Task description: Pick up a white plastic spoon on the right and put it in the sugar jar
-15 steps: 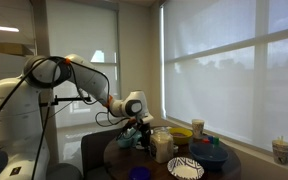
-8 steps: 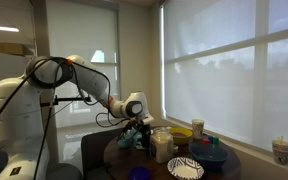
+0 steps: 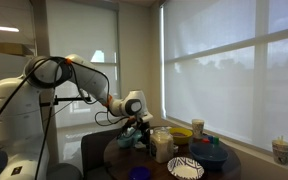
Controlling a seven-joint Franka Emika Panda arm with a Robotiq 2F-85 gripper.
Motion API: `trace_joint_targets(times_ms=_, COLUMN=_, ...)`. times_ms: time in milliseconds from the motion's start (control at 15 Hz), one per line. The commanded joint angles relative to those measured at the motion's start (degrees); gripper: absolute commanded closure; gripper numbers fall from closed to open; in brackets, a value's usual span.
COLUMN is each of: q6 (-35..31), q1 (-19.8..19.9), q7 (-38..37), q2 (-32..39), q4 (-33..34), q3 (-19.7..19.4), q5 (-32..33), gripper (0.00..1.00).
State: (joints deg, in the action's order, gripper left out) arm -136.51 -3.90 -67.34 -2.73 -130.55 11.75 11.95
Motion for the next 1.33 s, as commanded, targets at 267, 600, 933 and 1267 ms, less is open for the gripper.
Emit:
trace_joint_targets(times_ms=267, q6=8.2, q1=-1.4, q7=-0.6, q2=-8.5, q4=4.0, q3=0.0, q5=1.7, gripper=0.97)
trace_joint_targets(times_ms=600, q6=11.5, q1=-0.2, q7=0.1, q2=-11.4, q4=7.0, q3=0.5, q5=4.3, gripper=0.87)
trace_joint_targets(times_ms=933, q6=12.0, q1=0.5, q7=0.3, q2=-13.1, q4=8.0, q3=0.5, q5=5.0, gripper=0.87)
trace_joint_targets(times_ms=1267, q6=13.2, q1=2.8, q7=1.2, q2=-14.5, q4=10.7, q3=0.2, q5=10.7, gripper=0.97)
